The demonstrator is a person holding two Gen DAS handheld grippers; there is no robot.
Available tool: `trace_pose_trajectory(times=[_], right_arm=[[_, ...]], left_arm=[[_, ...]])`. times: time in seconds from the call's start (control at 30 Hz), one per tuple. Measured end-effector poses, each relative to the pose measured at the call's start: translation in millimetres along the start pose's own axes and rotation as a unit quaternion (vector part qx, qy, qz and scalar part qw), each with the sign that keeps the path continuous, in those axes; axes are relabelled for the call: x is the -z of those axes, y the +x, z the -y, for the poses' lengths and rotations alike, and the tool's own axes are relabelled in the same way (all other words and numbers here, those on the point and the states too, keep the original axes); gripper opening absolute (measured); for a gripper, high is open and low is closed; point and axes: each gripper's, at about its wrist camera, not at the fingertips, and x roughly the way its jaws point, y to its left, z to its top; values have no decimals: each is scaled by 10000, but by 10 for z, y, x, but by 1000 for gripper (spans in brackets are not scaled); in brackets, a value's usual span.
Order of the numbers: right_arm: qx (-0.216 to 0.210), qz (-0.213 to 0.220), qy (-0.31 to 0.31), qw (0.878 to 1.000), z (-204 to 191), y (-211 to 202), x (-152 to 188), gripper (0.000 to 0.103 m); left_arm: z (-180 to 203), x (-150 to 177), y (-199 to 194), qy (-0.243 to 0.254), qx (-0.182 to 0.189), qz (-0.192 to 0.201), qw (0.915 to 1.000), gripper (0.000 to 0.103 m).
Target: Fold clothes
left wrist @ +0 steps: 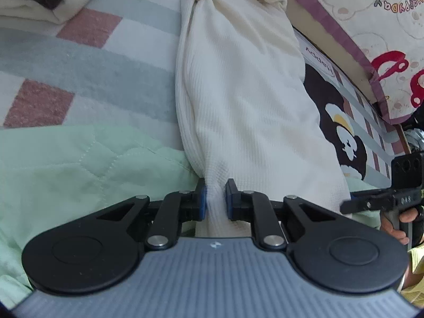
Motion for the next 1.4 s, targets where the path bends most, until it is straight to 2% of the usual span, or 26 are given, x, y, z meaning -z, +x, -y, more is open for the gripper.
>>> trace_pose_trajectory(times=[0.03, 0.07, 0.1, 0.17, 0.2, 0.27, 0.33, 0.37, 0.4, 0.43, 0.47, 0.57, 0.6, 0.63, 0.67, 0.73, 0.83, 0.9, 1.03, 1.1, 1.17, 1.23, 1.27, 1.3, 1.37, 1.4], right_arm=[[-19, 29, -42, 10000, -13, 34, -28, 49], [-40, 43, -164, 9998, -44, 58, -42, 27], [-78, 49, -356, 9993, -93, 67, -51, 18], [-277, 139, -610, 9977, -178, 35, -51, 17], [-379, 175, -635, 9971, -194, 15, -55, 17], [-491, 181, -521, 9973, -166, -24, -73, 17], [-310, 139, -450, 9984, -119, -29, -67, 21], [-184, 118, -402, 9990, -90, -23, -59, 24], [-51, 110, -326, 9994, -57, -8, -49, 30], [65, 114, -235, 9996, -25, 13, -40, 35], [120, 126, -146, 9997, 1, 31, -40, 43], [107, 177, -61, 9998, 13, 95, -74, 44], [90, 183, -132, 9997, -6, 117, -94, 43], [67, 178, -245, 9995, -35, 141, -120, 37], [6, 172, -337, 9993, -74, 153, -149, 17], [-250, 171, -425, 9986, -174, 115, -211, 16], [-721, 169, -284, 9968, -352, -131, -276, 14], [-811, 29, -207, 9965, -540, -309, -292, 13], [-1104, -508, -493, 9914, -984, -577, -270, 13], [-1180, -760, -815, 9867, -1175, -612, -159, 13], [-830, -1046, -1323, 9822, -1281, -542, 9, 13], [-279, -1349, -1603, 9774, -1221, -382, 173, 14], [-143, -1496, -1528, 9768, -1148, -294, 227, 14], [-122, -1602, -1452, 9763, -1094, -227, 271, 14], [-80, -1811, -1299, 9748, -986, -92, 359, 14], [-149, -1872, -1230, 9745, -960, -55, 391, 14]], left_arm=[[-7, -1, 1, -7, -25, -9, 10000, 15], [-17, -3, 9, -11, -59, -37, 10000, 16], [-27, -7, 22, -7, -110, -87, 9999, 18], [-40, -15, 61, -4, -236, -212, 9995, 31], [-36, -16, 78, -17, -288, -249, 9993, 41], [-26, -18, 100, -33, -352, -284, 9990, 43], [-6, -15, 105, 3, -339, -299, 9990, 45], [17, -10, 106, 67, -371, -288, 9989, 43], [47, -3, 105, 156, -427, -264, 9986, 32], [92, 7, 101, 301, -523, -221, 9979, 10], [169, 22, 93, 494, -647, -148, 9966, 10], [398, 45, 78, 875, -1058, 93, 9905, 9], [441, 40, 92, 827, -1095, 159, 9904, 9], [451, 27, 121, 711, -1024, 169, 9921, 9], [452, 12, 152, 617, -926, 148, 9937, 9], [485, 7, 87, 674, -1095, 281, 9913, 8], [534, 40, -316, 798, -1299, 835, 9848, 7], [590, 99, -679, 757, -1161, 1212, 9829, 7], [732, 248, -1487, 694, -818, 1913, 9757, 7], [845, 345, -1745, 800, -882, 2121, 9700, 7], [880, 460, -1801, 823, -962, 1947, 9727, 7], [831, 601, -1604, 750, -1181, 1425, 9799, 7], [798, 673, -1481, 703, -1306, 1131, 9825, 7], [764, 742, -1387, 712, -1476, 900, 9824, 1], [720, 841, -1326, 935, -1837, 701, 9760, 0], [704, 856, -1364, 971, -1880, 722, 9747, 0]])
